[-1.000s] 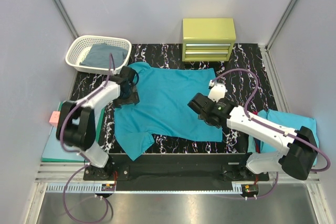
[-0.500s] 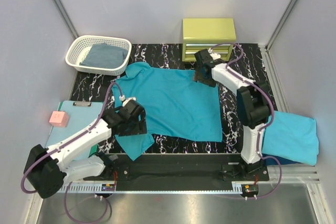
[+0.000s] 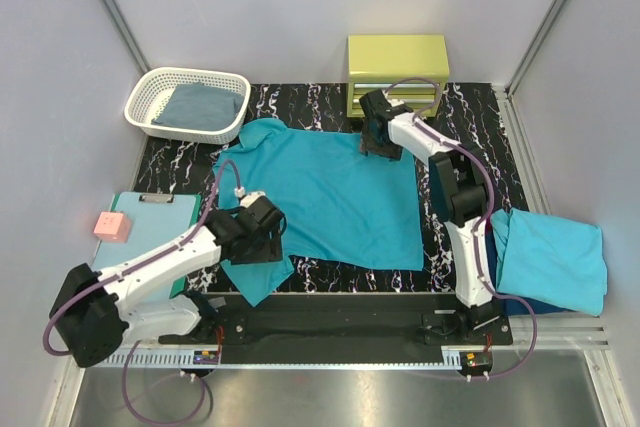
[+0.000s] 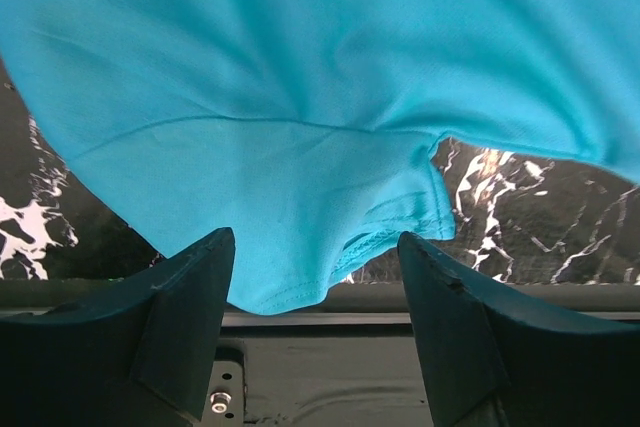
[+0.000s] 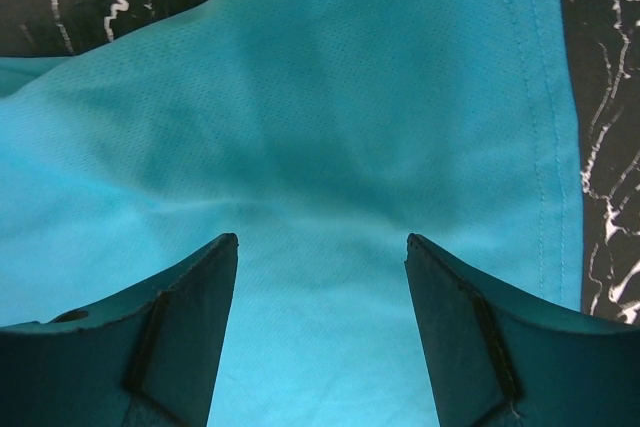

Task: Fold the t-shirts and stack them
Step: Flatten the tshirt out

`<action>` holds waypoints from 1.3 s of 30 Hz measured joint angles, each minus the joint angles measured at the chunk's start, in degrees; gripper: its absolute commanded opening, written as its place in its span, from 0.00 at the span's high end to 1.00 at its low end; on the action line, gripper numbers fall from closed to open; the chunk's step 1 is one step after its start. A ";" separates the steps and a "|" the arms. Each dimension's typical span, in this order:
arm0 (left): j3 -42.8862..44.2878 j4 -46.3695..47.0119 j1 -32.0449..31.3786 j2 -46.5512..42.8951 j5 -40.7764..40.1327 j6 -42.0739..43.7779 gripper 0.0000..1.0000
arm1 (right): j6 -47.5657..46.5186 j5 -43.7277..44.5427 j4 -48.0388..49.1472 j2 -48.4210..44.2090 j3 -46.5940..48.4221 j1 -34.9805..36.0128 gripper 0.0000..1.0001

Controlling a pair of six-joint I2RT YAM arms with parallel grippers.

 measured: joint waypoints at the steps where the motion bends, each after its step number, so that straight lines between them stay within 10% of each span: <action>1: 0.00 -0.09 -0.66 0.87 -0.02 -0.31 0.30 | -0.07 0.00 -0.20 0.72 0.61 -0.07 0.25; 39: -6.10 -8.55 -27.26 -0.07 -2.01 -21.09 0.29 | 0.66 -3.23 -5.03 7.91 10.21 -8.52 0.30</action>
